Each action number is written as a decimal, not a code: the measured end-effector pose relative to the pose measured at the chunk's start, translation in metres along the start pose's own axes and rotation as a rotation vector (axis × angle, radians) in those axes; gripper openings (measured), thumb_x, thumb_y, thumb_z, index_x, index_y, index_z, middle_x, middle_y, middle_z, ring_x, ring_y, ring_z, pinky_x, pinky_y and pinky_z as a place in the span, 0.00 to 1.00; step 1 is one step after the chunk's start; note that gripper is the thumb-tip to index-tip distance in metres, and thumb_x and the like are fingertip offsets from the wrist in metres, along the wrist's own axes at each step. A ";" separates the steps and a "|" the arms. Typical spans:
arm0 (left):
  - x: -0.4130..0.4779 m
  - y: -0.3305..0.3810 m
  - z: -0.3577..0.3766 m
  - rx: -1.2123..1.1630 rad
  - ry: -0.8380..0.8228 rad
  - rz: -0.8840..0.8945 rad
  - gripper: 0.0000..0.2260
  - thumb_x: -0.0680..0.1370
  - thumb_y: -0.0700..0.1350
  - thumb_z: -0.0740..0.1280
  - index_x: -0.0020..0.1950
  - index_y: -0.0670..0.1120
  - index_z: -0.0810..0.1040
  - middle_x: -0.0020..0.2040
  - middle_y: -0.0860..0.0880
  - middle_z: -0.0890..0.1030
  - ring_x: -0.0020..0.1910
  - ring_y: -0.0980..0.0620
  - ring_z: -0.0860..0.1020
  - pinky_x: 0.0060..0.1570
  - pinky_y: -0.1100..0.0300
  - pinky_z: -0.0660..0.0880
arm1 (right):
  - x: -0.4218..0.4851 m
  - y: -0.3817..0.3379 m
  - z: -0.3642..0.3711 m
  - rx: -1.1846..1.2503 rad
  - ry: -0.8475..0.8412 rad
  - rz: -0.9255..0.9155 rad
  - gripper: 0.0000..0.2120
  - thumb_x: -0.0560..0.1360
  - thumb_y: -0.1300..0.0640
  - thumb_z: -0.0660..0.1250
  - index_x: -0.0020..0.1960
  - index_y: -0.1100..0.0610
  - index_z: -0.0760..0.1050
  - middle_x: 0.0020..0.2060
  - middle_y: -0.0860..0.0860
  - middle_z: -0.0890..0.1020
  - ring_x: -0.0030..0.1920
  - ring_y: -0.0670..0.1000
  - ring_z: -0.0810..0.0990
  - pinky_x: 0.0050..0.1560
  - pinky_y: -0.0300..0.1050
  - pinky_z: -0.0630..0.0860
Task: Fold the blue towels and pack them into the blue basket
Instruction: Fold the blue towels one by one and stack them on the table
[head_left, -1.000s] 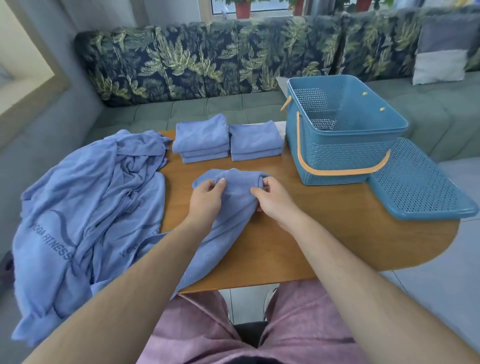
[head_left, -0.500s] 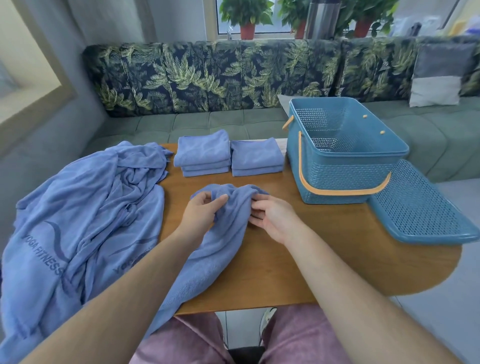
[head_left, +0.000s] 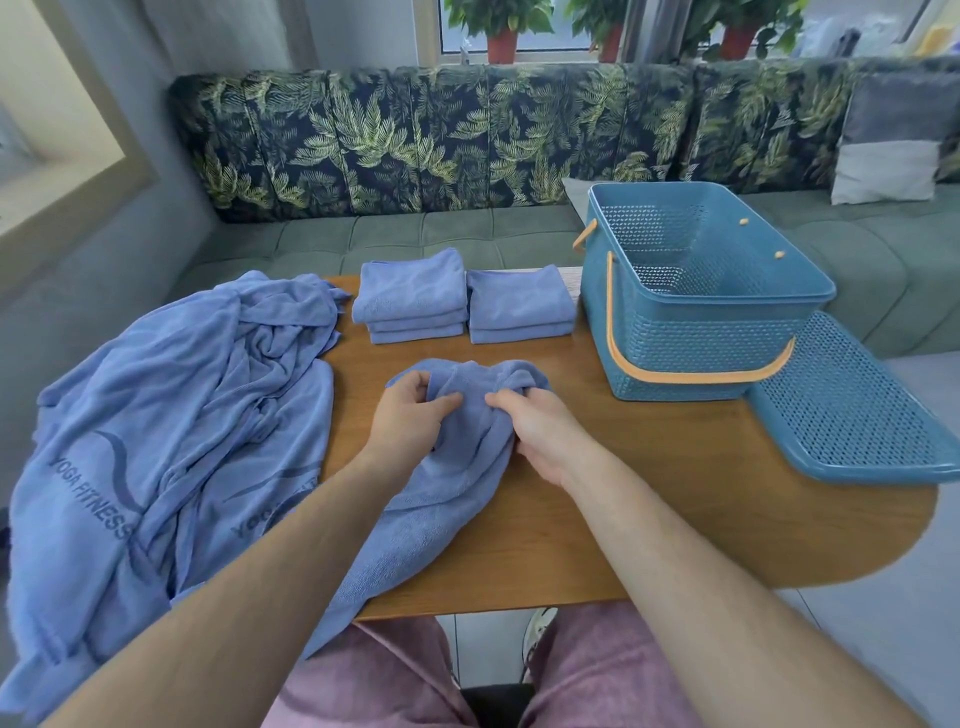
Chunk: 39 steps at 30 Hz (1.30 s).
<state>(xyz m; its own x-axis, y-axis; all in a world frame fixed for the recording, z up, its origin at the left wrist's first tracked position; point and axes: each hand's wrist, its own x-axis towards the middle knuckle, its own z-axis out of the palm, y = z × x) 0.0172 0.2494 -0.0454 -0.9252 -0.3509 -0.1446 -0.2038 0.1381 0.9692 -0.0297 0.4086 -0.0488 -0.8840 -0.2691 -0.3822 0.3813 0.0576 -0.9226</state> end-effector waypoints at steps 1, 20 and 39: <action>0.002 0.001 -0.002 0.002 0.025 0.001 0.11 0.73 0.47 0.74 0.51 0.42 0.79 0.47 0.40 0.84 0.48 0.38 0.82 0.50 0.38 0.79 | 0.001 -0.001 -0.001 -0.019 0.022 -0.003 0.09 0.76 0.57 0.67 0.54 0.58 0.81 0.48 0.53 0.86 0.52 0.52 0.84 0.50 0.47 0.78; 0.019 -0.012 -0.071 -0.294 -0.126 -0.071 0.11 0.82 0.43 0.66 0.65 0.47 0.77 0.58 0.44 0.83 0.55 0.45 0.82 0.55 0.46 0.79 | 0.000 -0.019 -0.064 0.379 -0.129 0.071 0.15 0.78 0.68 0.64 0.62 0.55 0.74 0.51 0.56 0.82 0.48 0.54 0.81 0.50 0.49 0.79; 0.024 0.103 -0.136 0.143 0.448 0.290 0.14 0.78 0.57 0.66 0.47 0.47 0.76 0.38 0.49 0.77 0.36 0.49 0.74 0.42 0.48 0.77 | -0.040 -0.141 -0.065 -0.037 0.089 -0.464 0.07 0.80 0.62 0.66 0.55 0.55 0.81 0.45 0.56 0.81 0.41 0.55 0.81 0.41 0.47 0.82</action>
<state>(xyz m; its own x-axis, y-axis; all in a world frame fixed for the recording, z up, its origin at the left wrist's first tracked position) 0.0172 0.1293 0.0778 -0.7295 -0.6353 0.2536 -0.0312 0.4012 0.9155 -0.0657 0.4739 0.0936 -0.9792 -0.1908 0.0691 -0.0675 -0.0146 -0.9976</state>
